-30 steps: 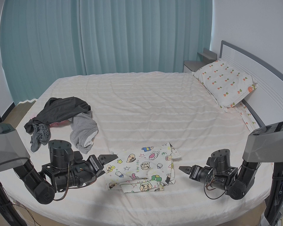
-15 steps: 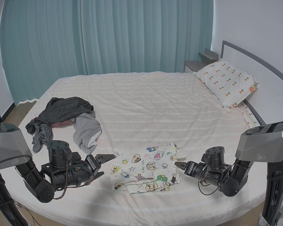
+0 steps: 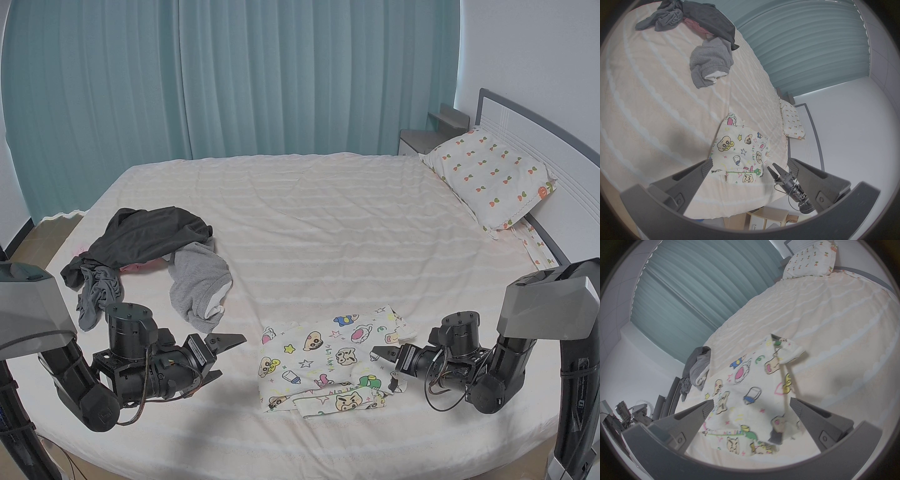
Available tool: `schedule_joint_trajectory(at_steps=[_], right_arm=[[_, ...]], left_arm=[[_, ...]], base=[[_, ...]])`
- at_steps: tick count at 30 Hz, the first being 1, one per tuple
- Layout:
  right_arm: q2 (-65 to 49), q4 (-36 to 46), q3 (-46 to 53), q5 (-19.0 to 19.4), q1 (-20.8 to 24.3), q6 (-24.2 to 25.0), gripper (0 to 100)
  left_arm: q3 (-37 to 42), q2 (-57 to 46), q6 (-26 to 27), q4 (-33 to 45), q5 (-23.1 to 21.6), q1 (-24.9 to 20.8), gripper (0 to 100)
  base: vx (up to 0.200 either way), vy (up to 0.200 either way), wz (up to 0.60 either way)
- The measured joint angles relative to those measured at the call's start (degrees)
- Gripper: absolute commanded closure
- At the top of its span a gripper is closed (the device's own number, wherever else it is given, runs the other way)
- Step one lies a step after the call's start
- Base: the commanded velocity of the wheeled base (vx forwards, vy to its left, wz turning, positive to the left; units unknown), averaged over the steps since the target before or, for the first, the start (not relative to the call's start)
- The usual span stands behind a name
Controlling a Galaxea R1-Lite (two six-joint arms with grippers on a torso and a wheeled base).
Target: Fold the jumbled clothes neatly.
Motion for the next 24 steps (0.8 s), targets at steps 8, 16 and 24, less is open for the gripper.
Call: schedule_joint_trajectory(at_steps=[8, 16, 24], right_arm=[[1.0, -1.4, 1.8, 0.0, 0.2, -0.7, 0], [2.1, -2.7, 2.9, 0.1, 1.2, -2.0, 0], [4.2, -3.5, 2.4, 0.5, 1.1, -5.2, 0]], left_arm=[[1.3, 0.8, 0.1, -4.5, 0.1, -0.2, 0], [1.6, 1.8, 0.2, -4.8, 0.2, -0.2, 0], [1.5, 2.5, 0.2, -4.9, 0.2, -0.2, 0]], base=[[0.0, 0.0, 0.0], [0.0, 0.0, 0.0], [0.0, 0.0, 0.0]])
